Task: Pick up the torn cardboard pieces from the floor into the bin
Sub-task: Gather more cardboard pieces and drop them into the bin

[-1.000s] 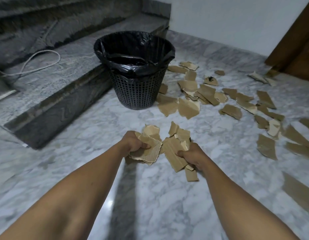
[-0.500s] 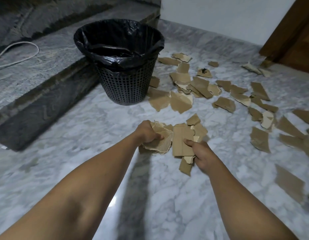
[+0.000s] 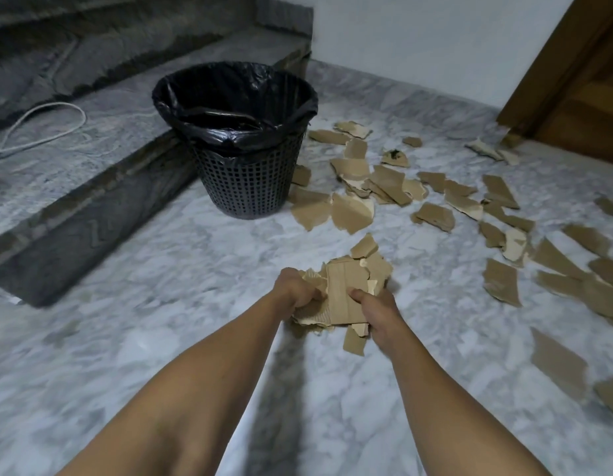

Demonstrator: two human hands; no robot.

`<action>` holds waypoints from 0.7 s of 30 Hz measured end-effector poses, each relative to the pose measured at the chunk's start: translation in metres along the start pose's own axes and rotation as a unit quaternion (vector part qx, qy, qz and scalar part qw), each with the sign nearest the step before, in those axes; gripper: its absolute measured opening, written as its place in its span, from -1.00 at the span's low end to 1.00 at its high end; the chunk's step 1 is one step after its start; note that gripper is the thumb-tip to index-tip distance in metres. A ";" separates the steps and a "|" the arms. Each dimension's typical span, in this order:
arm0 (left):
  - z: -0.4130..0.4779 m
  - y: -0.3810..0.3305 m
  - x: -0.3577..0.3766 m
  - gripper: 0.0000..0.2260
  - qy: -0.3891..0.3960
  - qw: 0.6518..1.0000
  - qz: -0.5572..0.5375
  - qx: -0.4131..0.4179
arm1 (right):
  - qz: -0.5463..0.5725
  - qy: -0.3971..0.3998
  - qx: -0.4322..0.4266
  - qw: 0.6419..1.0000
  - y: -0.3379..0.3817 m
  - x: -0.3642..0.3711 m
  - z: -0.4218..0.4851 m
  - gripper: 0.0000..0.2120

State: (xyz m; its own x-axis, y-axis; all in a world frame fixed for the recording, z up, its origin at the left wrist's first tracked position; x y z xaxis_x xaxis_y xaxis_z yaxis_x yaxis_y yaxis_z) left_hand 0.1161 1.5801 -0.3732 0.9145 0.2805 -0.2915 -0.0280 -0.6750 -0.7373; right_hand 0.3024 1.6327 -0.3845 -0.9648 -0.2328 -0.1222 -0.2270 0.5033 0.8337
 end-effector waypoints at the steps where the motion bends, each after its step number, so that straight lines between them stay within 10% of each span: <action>1: 0.000 0.000 0.003 -0.51 0.003 1.000 -0.006 0.006 | 0.009 -0.003 0.001 1.000 0.000 0.000 -0.003 -0.84; 10: 0.019 0.018 0.028 -0.06 0.042 0.994 -0.101 0.002 | 0.173 -0.010 0.046 0.984 -0.016 -0.003 -0.025 -0.81; 15: -0.035 0.006 0.019 -0.72 0.072 0.985 -0.155 -0.039 | 0.169 0.008 0.055 0.984 -0.016 -0.003 -0.029 -0.80; 21: -0.049 -0.050 -0.021 -0.67 0.001 0.986 -0.140 0.091 | 0.172 -0.043 -0.030 0.984 0.052 -0.008 -0.027 -0.72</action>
State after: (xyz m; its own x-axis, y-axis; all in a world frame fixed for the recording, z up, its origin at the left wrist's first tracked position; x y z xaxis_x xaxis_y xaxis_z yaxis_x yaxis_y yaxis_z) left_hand 0.1182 1.5743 -0.3001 0.8974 0.4371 -0.0594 0.1541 -0.4367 -0.8863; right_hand 0.3024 1.6382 -0.3258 -0.9914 0.0158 0.1301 0.1211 0.4898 0.8634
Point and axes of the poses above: each hand's wrist, its own z-axis towards the middle knuckle, its own x-axis out of the palm, y = z × x, the point moved 7 cm from there along z, towards the middle knuckle, and after that the axes turned 2 degrees about -z, right-handed, at the moved point
